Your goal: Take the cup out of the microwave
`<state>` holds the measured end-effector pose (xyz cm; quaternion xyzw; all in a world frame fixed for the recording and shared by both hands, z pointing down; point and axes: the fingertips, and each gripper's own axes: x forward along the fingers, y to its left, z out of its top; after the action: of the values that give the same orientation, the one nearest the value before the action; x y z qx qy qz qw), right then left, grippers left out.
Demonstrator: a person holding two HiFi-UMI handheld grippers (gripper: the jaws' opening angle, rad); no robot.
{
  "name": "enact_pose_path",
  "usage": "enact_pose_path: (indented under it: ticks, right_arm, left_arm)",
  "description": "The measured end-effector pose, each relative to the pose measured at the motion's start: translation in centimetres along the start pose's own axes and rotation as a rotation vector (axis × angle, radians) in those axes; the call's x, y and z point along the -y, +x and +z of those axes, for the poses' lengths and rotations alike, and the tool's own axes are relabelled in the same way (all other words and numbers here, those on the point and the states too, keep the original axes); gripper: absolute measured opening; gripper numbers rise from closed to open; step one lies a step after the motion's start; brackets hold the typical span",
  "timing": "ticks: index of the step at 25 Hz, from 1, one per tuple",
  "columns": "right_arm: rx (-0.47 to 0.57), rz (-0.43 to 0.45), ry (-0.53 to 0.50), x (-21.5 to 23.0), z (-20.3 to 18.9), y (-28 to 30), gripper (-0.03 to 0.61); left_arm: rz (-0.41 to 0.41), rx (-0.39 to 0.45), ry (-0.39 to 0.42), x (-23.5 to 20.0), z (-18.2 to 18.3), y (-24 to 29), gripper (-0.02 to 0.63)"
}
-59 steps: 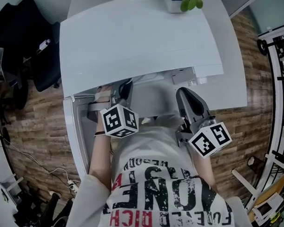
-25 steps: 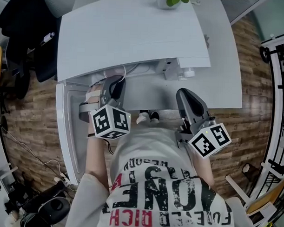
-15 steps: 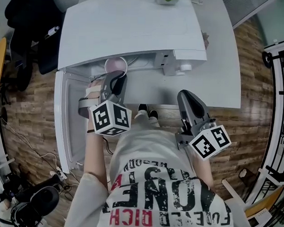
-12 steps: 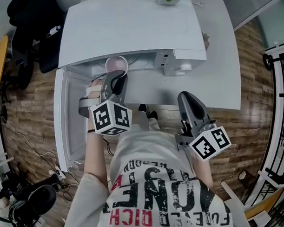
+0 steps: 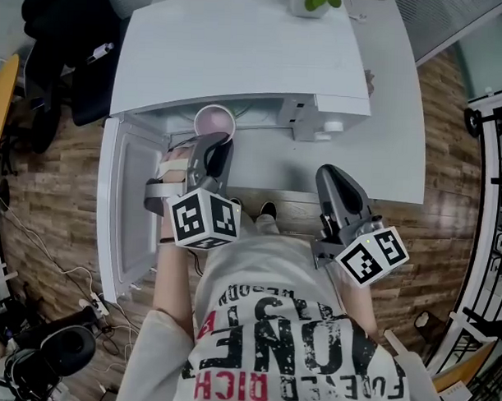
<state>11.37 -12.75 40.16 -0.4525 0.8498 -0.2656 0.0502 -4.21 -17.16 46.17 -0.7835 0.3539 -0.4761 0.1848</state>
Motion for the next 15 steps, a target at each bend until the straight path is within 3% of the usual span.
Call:
enact_pose_path:
  ticks: [15]
  right_arm:
    - [-0.024,0.025,-0.025,-1.6,-0.9,0.3,0.025]
  left_arm:
    - [0.019,0.006,-0.044,0.9,-1.1,-2.8,0.037]
